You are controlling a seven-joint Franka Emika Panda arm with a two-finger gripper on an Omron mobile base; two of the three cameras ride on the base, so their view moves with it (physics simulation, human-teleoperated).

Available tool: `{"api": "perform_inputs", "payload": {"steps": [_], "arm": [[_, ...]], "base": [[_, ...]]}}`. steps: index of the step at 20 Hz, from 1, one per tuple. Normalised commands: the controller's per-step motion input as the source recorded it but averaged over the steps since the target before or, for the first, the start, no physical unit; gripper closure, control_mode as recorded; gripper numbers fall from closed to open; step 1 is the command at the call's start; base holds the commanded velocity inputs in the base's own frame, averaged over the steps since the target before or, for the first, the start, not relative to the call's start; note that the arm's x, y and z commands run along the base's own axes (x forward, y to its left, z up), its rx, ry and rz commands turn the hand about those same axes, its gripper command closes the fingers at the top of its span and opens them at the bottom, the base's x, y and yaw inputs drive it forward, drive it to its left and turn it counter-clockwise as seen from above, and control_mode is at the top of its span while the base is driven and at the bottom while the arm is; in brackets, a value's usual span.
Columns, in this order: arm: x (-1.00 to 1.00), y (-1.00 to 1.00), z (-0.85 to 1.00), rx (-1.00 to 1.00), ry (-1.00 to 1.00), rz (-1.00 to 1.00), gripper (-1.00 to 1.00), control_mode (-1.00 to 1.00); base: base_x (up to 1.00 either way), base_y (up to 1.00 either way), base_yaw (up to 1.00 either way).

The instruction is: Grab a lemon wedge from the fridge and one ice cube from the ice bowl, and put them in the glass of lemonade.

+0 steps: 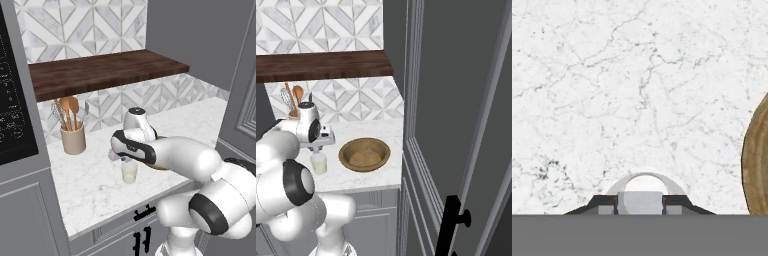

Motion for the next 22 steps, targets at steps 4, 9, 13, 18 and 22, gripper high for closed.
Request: {"api": "perform_inputs", "payload": {"steps": [4, 9, 13, 18, 22], "arm": [[0.00, 0.13, 0.00, -0.01, -0.02, 0.00, 1.00, -1.00], [-0.04, -0.01, 0.00, 0.00, -0.03, 0.00, 1.00, -1.00], [-0.32, -0.09, 0.01, 0.00, -0.05, 0.00, 1.00, -1.00], [-0.18, 0.00, 0.00, 0.00, -0.04, 0.02, 1.00, -1.00], [-0.01, -0.07, 0.00, 0.00, 0.00, 0.01, 1.00, -1.00]], "base": [[0.00, 0.00, 0.00], [0.00, 0.00, 0.00], [0.00, 0.00, 0.00], [0.00, 0.00, 0.00], [0.00, 0.00, 0.00]]}}
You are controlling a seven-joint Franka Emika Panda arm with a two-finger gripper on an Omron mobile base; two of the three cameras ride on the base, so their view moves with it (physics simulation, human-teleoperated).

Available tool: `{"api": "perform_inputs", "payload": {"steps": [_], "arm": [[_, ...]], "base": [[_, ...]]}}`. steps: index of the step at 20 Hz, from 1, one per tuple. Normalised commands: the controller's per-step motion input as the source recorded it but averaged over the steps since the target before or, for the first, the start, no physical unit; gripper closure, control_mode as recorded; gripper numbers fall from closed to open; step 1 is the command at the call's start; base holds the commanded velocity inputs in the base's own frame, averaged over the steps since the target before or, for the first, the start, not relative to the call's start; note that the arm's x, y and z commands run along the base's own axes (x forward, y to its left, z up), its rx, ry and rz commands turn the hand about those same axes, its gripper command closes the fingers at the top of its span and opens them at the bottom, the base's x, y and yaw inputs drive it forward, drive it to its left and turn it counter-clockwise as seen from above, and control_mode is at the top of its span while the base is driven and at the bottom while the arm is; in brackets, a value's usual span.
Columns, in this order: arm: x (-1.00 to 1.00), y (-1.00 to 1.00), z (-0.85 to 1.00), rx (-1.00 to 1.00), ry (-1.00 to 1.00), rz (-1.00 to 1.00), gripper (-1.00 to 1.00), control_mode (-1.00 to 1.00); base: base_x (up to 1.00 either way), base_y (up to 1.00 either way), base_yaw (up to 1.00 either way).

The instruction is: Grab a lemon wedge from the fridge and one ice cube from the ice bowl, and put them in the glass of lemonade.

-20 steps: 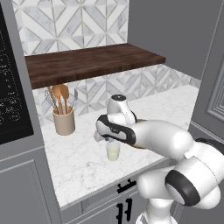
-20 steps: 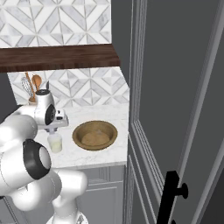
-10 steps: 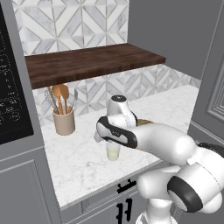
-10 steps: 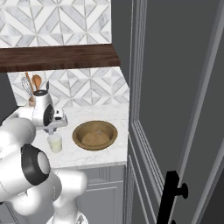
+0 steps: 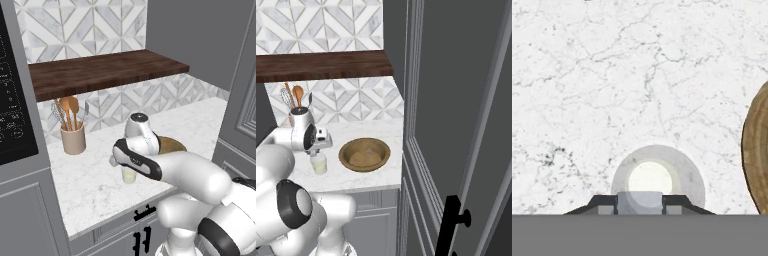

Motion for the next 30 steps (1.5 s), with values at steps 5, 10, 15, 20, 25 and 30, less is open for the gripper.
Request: {"api": "perform_inputs", "payload": {"steps": [5, 10, 15, 20, 25, 30], "arm": [[0.01, -0.02, 0.16, 0.00, 0.02, 0.01, 1.00, -1.00], [0.05, -0.04, 0.01, 0.00, 0.00, 0.01, 1.00, -1.00], [0.13, -0.08, 0.00, 0.00, 0.01, 0.01, 1.00, -1.00], [0.00, 0.01, 0.00, 0.00, 0.00, 0.00, -1.00, -1.00], [0.00, 0.01, 0.00, 0.00, 0.00, 0.00, -1.00, -1.00], [0.00, -0.01, 0.00, 0.00, -0.01, 0.00, -1.00, -1.00]], "base": [[0.00, 0.00, 0.00], [0.00, 0.00, 0.00], [0.00, 0.00, 0.00], [0.00, 0.00, 0.00], [0.00, 0.00, 0.00], [0.00, 0.00, 0.00]]}}
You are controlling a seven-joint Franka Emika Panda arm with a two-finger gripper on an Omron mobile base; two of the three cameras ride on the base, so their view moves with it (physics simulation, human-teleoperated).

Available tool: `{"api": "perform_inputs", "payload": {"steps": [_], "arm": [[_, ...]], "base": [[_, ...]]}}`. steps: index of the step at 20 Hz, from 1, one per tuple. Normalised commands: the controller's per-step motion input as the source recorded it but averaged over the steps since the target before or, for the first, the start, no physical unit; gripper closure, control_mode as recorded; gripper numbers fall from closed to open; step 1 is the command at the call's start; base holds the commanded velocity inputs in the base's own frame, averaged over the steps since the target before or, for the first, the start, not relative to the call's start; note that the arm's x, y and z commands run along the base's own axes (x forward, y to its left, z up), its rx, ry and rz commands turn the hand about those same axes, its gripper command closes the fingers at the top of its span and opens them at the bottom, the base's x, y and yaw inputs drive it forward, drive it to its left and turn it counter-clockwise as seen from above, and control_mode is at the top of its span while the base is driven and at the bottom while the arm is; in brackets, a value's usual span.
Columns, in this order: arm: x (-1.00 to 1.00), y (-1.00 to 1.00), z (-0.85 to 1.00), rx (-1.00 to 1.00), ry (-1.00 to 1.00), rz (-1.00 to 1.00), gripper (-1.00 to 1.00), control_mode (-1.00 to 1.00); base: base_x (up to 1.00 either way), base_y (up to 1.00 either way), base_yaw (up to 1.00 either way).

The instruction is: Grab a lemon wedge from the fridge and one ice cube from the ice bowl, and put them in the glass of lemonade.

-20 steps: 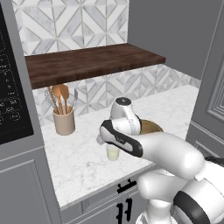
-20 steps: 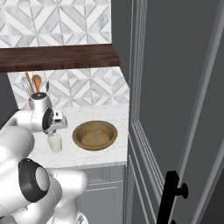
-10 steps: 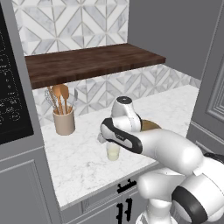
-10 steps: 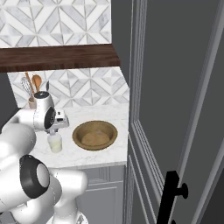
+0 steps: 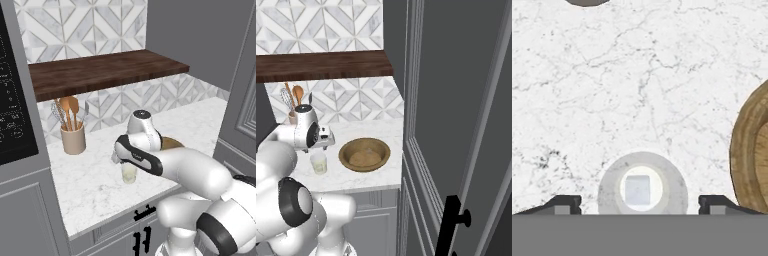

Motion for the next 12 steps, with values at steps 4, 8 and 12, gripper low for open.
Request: {"api": "perform_inputs", "payload": {"steps": [4, 8, 12], "arm": [[-0.01, -0.06, 0.11, 0.00, -0.03, 0.00, -1.00, -1.00], [-0.14, -0.01, 0.30, 0.04, -0.12, 0.00, -1.00, -1.00], [-0.38, 0.00, 0.31, 0.08, -0.22, 0.00, -1.00, -1.00]], "base": [[0.00, 0.00, 0.00], [0.00, 0.00, 0.00], [0.00, 0.00, 0.00]]}}
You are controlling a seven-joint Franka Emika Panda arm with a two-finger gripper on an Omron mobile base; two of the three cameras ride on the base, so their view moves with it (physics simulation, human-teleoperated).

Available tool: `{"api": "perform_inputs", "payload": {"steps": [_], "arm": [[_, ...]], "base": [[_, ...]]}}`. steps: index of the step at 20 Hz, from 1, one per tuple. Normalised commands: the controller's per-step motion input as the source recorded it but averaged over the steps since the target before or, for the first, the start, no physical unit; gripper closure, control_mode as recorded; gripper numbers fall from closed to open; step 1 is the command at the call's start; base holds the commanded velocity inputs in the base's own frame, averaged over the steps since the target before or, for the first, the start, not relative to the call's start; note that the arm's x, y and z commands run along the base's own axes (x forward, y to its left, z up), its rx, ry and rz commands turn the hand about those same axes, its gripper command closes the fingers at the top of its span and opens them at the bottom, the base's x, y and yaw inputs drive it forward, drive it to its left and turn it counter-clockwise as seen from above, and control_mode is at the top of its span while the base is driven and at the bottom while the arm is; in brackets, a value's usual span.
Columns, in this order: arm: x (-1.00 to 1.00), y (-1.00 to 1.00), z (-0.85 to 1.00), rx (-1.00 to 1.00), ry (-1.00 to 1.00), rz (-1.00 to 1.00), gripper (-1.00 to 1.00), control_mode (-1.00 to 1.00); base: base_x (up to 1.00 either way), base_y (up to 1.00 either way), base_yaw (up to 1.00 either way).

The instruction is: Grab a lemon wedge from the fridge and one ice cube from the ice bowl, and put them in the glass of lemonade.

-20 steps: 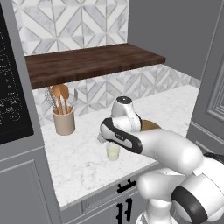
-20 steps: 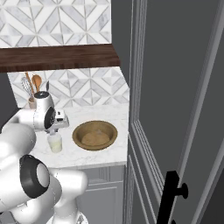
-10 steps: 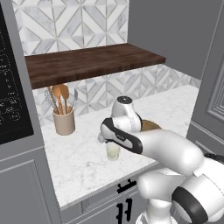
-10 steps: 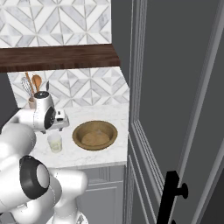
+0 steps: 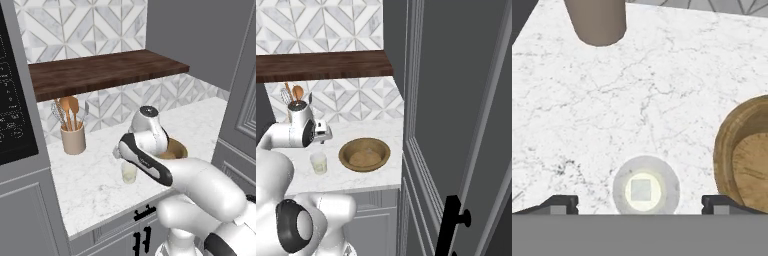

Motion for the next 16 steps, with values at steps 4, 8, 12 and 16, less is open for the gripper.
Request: {"api": "perform_inputs", "payload": {"steps": [4, 8, 12, 16], "arm": [[-0.34, 0.00, 0.28, 0.04, -0.19, 0.00, -1.00, -1.00], [-0.65, -0.08, 0.17, 0.07, -0.15, -0.01, -1.00, -1.00], [-0.67, -0.20, 0.16, 0.04, -0.10, -0.02, -1.00, -1.00], [-0.64, -0.47, 0.90, 0.01, 0.11, -0.01, -1.00, -1.00]], "base": [[0.00, 0.00, 0.00], [0.00, 0.00, 0.00], [0.00, 0.00, 0.00], [0.00, 0.00, 0.00]]}}
